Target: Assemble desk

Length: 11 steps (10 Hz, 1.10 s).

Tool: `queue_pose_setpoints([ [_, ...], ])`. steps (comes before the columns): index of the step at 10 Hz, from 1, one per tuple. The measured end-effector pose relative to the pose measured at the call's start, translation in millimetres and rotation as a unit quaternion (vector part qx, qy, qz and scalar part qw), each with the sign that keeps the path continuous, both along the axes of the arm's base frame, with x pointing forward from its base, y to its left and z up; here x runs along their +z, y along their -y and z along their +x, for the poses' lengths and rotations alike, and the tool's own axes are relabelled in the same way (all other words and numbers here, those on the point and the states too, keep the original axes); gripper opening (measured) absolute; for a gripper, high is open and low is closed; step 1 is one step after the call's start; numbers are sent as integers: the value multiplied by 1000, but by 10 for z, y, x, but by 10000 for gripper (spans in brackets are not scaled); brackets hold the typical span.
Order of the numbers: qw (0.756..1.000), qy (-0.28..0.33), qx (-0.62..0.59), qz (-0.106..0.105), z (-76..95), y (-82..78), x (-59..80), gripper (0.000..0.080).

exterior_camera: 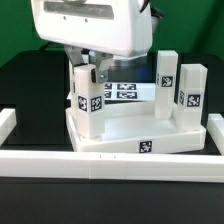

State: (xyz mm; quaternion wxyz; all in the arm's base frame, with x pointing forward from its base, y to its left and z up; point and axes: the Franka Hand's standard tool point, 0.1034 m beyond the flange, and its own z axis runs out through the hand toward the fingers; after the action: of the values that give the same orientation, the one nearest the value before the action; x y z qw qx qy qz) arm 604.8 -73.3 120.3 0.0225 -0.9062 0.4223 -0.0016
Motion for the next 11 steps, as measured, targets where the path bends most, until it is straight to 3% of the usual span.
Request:
queue_pose_setpoints([
  [2,997,0,-83,7,7,-2,-3,290],
  [7,960,-4,-278,17,26,-8,-7,290],
  [10,952,-5,-305,17,28,-11,-8,290],
  [11,958,-6,-287,16,24,-9,-9,471],
])
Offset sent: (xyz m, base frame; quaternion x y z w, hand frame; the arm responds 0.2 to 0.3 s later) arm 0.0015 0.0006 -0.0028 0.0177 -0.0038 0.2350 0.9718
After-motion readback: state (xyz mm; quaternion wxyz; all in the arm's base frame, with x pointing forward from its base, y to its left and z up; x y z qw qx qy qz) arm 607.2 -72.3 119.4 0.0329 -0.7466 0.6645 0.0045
